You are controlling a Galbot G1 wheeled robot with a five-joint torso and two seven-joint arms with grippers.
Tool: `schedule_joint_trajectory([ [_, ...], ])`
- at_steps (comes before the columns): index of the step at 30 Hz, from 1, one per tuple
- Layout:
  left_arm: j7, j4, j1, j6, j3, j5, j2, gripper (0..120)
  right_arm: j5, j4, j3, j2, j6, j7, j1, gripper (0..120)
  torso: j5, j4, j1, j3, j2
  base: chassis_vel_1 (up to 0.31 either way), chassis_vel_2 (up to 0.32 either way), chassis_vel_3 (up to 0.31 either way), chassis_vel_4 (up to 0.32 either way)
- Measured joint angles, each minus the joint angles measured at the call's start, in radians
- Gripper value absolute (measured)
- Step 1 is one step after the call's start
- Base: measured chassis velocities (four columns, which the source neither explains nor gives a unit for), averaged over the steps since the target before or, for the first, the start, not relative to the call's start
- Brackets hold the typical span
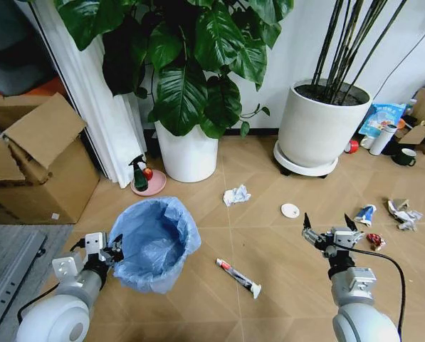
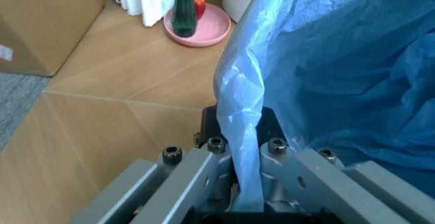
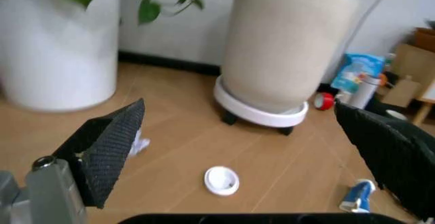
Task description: Pick up the trash bin and place the garbage on the floor into it.
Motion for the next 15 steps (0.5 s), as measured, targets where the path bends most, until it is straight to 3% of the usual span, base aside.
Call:
schedule_joint_trajectory([
  [2,0.0,0.002,0.0,0.0,0.003,0.002,-0.002,0,0.008,-0.034,-0.008,-0.045,0.017,-0.032,0.006,100,0.0,-0.0003,0.0,0.0,0.0,-0.036,0.013,-0.059,-0.019],
  [5,0.001,0.004,0.001,0.0,0.005,0.006,-0.006,0,0.039,-0.123,-0.051,-0.208,0.059,-0.125,0.037,100,-0.0003,-0.0001,0.0,0.0,0.0,0.026,-0.022,-0.06,-0.011],
  [6,0.001,0.004,0.001,0.0,0.005,0.006,-0.006,0,0.039,-0.123,-0.051,-0.208,0.059,-0.125,0.037,100,-0.0003,-0.0001,0.0,0.0,0.0,0.036,-0.045,-0.051,0.025],
  [8,0.001,0.004,0.007,0.0,0.0,0.009,-0.01,0,0.054,-0.201,-0.118,-0.31,0.077,-0.194,0.09,100,0.0001,0.0002,0.0,0.0,0.0,0.027,-0.022,0.003,0.028],
  [15,0.002,0.017,-0.003,0.0,0.009,0.009,-0.01,0,0.067,-0.314,-0.239,-0.41,0.102,-0.3,0.141,100,0.0,0.0001,0.0,0.0,0.0,0.0,0.0,0.0,0.0],
])
